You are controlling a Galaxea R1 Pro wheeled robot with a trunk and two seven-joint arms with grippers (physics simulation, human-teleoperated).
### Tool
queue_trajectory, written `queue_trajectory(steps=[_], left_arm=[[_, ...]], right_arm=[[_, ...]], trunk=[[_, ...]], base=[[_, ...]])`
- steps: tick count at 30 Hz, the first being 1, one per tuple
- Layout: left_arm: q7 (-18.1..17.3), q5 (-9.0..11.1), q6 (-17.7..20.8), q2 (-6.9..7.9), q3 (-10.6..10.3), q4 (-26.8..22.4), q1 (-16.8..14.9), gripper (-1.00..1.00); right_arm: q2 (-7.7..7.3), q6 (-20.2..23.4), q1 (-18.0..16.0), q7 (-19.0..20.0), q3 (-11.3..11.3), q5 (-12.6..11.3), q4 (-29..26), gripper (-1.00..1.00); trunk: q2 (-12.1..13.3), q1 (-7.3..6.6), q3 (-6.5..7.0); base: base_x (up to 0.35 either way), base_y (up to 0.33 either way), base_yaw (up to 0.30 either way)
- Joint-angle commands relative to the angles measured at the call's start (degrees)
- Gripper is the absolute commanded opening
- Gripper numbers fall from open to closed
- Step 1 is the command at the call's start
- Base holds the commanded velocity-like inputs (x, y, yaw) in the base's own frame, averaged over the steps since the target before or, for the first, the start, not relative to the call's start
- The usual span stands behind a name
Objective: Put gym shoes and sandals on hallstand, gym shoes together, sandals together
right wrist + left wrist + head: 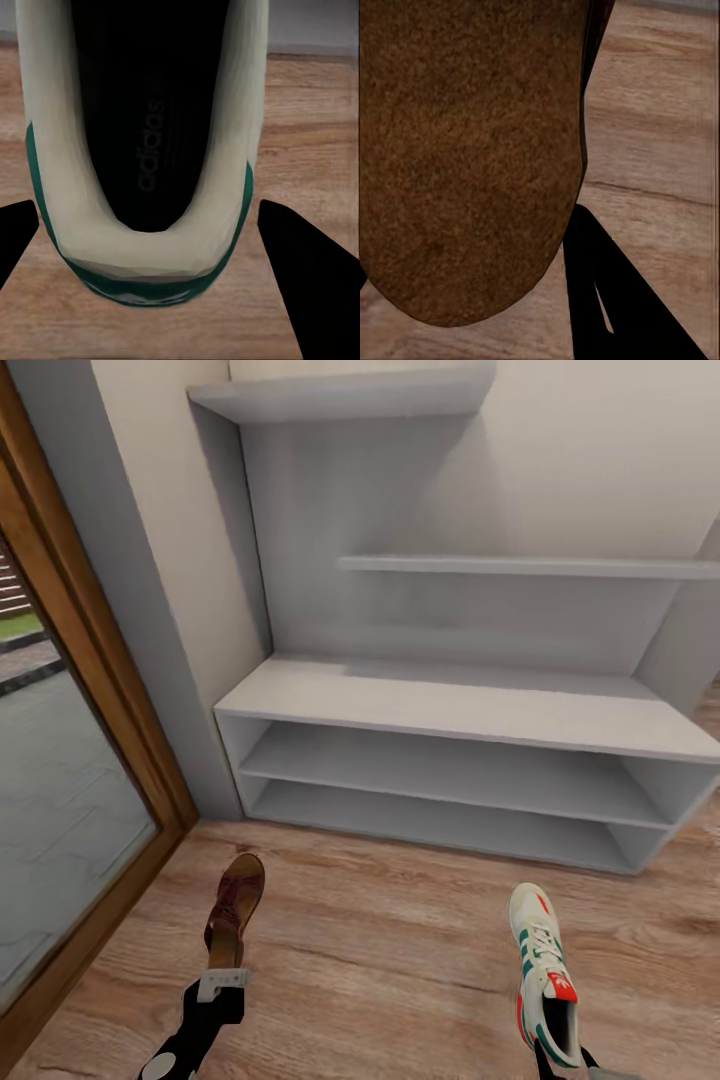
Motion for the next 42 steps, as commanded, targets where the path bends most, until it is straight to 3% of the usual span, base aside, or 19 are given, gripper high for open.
queue_trajectory(steps=[1, 22, 29, 32, 34, 36, 39, 42], left_arm=[[-0.36, -0.74, -0.18, -0.07, 0.5, -0.04, -0.03, -1.0], [-0.29, -0.75, -0.18, -0.07, 0.52, -0.04, -0.03, -1.0], [0.41, -0.88, 0.81, -0.08, 0.41, 0.44, -0.29, -1.0], [0.55, -0.81, 2.07, -0.26, 0.6, 0.15, -1.13, -1.0], [0.58, -0.82, 4.08, -0.52, 0.61, -0.09, -2.53, -1.0], [0.66, -0.9, 11.61, -0.77, 0.52, -0.21, -7.86, -1.0], [0.74, -0.92, 18.08, -0.85, 0.38, -0.18, -12.3, -1.0], [0.77, -0.92, 23.02, -0.92, 0.37, -0.08, -17.69, -1.0]], right_arm=[[0.05, -0.22, -0.08, 0.36, -0.49, 0.55, 0.04, -1.0], [0.05, -0.14, -0.08, 0.31, -0.49, 0.63, 0.32, -1.0], [0.05, -0.11, -0.09, 0.33, -0.64, 0.66, 0.31, -1.0], [-0.63, -0.1, -0.08, 0.21, -1.09, 0.64, 0.05, -1.0], [-1.67, -0.07, -0.08, 0.12, -1.56, 0.62, -0.04, -1.0], [-5.58, 0.22, -0.14, 0.0, -3.41, 0.42, -0.15, -1.0], [-8.13, 0.53, -0.14, -0.13, -5.46, -0.37, -0.21, -1.0], [-10.39, 1.02, -0.12, -0.19, -10.05, -3.52, -0.28, -1.0]], trunk=[[-0.02, -0.01, -0.02], [-0.02, -0.01, 0.5], [-0.02, -0.01, 0.54], [-0.02, -0.01, 0.54], [-0.02, -0.01, 0.54], [-0.02, -0.01, 0.54], [-0.02, -0.01, 0.54], [-0.02, -0.01, 0.54]], base=[[0.0, 0.0, -0.292], [0.0, 0.0, -0.288], [0.0, 0.0, -0.07], [0.0, 0.0, -0.006], [0.0, 0.0, -0.002], [0.0, 0.0, -0.001], [0.0, 0.0, 0.0], [0.0, 0.0, 0.0]])
